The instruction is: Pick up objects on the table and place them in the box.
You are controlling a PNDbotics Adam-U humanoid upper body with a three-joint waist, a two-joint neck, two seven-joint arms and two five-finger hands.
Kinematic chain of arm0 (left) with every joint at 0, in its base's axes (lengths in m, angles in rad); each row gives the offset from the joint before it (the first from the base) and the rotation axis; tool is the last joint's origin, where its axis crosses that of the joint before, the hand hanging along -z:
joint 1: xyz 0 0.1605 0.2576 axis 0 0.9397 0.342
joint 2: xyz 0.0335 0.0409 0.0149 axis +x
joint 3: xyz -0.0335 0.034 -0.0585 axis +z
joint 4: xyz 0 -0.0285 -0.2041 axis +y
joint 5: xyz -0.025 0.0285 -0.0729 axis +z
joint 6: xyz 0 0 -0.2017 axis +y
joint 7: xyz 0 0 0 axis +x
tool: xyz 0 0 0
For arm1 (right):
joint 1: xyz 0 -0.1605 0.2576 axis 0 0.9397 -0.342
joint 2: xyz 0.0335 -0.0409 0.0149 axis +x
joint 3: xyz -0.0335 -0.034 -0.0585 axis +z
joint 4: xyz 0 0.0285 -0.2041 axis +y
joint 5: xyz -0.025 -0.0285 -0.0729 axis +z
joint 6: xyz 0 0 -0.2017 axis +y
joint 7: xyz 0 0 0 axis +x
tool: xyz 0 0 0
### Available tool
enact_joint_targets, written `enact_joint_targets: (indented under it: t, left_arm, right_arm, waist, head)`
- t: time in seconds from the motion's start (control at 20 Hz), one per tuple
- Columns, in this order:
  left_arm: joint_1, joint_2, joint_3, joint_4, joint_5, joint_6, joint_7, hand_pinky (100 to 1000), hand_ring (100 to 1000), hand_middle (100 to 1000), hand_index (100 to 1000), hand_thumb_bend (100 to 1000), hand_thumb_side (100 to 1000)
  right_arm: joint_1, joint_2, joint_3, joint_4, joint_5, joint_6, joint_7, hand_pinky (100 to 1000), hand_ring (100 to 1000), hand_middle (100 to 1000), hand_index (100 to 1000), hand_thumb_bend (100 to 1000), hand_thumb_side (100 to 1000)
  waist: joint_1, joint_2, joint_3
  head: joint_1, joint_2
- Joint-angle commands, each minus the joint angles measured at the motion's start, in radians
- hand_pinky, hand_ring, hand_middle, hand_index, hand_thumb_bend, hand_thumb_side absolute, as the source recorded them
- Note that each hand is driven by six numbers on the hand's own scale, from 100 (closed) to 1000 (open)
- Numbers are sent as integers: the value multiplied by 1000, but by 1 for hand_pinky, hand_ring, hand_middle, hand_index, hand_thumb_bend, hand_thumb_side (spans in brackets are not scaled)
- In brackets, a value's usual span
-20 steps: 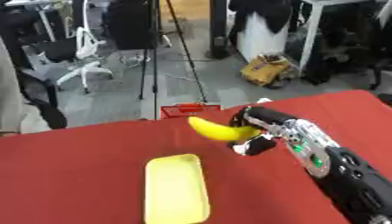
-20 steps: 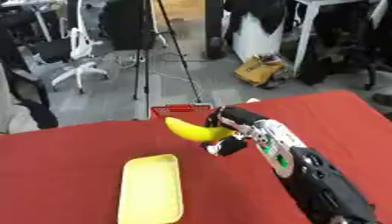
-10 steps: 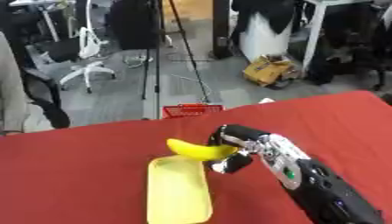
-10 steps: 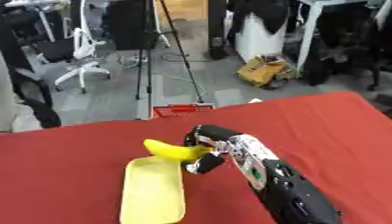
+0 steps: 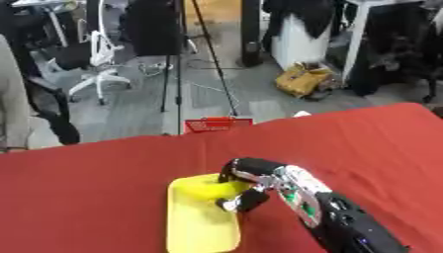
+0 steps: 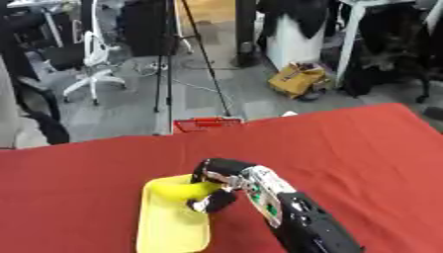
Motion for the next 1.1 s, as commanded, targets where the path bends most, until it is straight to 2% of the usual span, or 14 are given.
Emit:
enact_joint_targets:
  t: [0.05,0.3,0.5,0.75,1.05,1.1]
  left_arm:
    - [-9,9,0,-20,2,-2,-3,658,783,798,850,820,932]
    - [-9,10,1,-20,0,-3,-2,659,783,798,850,821,932]
    - [-9,11,1,-20,-1,-4,-1,659,783,798,850,821,932]
    - [-9,12,2,-21,-3,-4,0,659,783,798,850,822,933]
    - [-8,14,4,-21,-5,-4,2,659,783,797,850,822,933]
    - [-7,14,4,-21,-6,-4,3,659,783,797,850,822,933]
  right_arm:
    - [-10,-5,-2,2,3,-17,13,668,722,758,899,529,583]
    - [1,-11,-14,18,-13,-23,31,676,726,763,908,556,595]
    - [6,-16,-23,13,-30,-25,14,672,720,758,905,555,610]
    - [9,-25,-30,-20,-72,-29,-66,674,711,749,899,515,689]
    - [16,-54,-50,-131,-125,-2,-167,685,709,743,880,485,701]
    - [18,-63,-56,-164,-137,9,-185,687,711,749,880,362,832]
  waist:
    - [3,-22,-3]
    - [0,-23,-8]
    - [-2,-24,-10]
    - [-4,-27,-13]
    - [-8,-30,-17]
    - [-9,-30,-19]
  head:
    - [-2,1]
    - [1,0]
    - [2,0]
    - [6,0]
    - [10,2]
    - [11,2]
